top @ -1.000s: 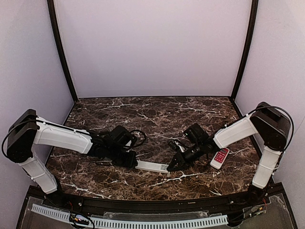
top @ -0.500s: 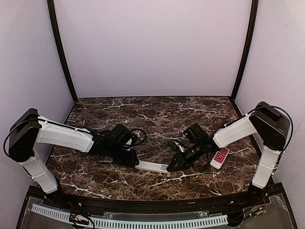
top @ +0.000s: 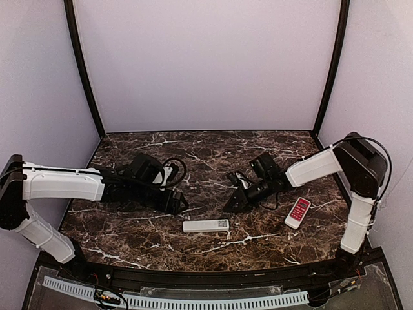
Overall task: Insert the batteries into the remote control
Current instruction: Load the battery cover onto the remote control without the battery cover, then adjust the remote control at the center of the board, then press the battery cover at the corner of the board.
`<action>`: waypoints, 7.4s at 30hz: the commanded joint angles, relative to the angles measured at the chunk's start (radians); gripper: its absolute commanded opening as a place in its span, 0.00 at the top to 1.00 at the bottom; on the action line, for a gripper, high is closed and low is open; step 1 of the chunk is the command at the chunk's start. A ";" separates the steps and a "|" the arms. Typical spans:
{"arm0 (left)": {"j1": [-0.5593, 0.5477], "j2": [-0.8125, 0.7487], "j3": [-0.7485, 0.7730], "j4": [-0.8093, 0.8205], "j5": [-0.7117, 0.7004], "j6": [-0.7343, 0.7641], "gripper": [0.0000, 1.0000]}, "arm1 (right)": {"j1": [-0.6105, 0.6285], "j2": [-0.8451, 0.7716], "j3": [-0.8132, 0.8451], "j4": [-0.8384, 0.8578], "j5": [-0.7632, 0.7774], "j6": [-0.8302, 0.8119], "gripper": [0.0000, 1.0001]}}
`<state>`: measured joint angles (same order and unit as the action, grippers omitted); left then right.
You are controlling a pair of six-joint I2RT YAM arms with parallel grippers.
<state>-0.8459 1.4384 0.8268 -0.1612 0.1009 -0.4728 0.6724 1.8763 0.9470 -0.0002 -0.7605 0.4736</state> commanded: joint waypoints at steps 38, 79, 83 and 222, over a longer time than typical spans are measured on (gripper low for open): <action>-0.154 0.511 0.551 -0.499 -0.038 0.491 0.45 | -0.235 -0.241 -0.032 -0.101 -0.019 -0.146 0.64; -0.155 0.485 0.594 -0.454 0.048 0.534 0.32 | -0.255 -0.285 -0.061 -0.135 0.012 -0.166 0.63; -0.176 0.475 0.582 -0.432 0.061 0.611 0.24 | -0.255 -0.286 -0.060 -0.136 0.013 -0.168 0.63; -0.200 0.454 0.163 -0.406 0.072 0.305 0.89 | -0.076 0.009 0.105 -0.114 -0.122 -0.182 0.67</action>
<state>-1.0054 1.7721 1.0622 -0.4397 0.2310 -0.2020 0.5869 1.8721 1.0363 -0.1135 -0.8680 0.2966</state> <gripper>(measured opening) 0.108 0.329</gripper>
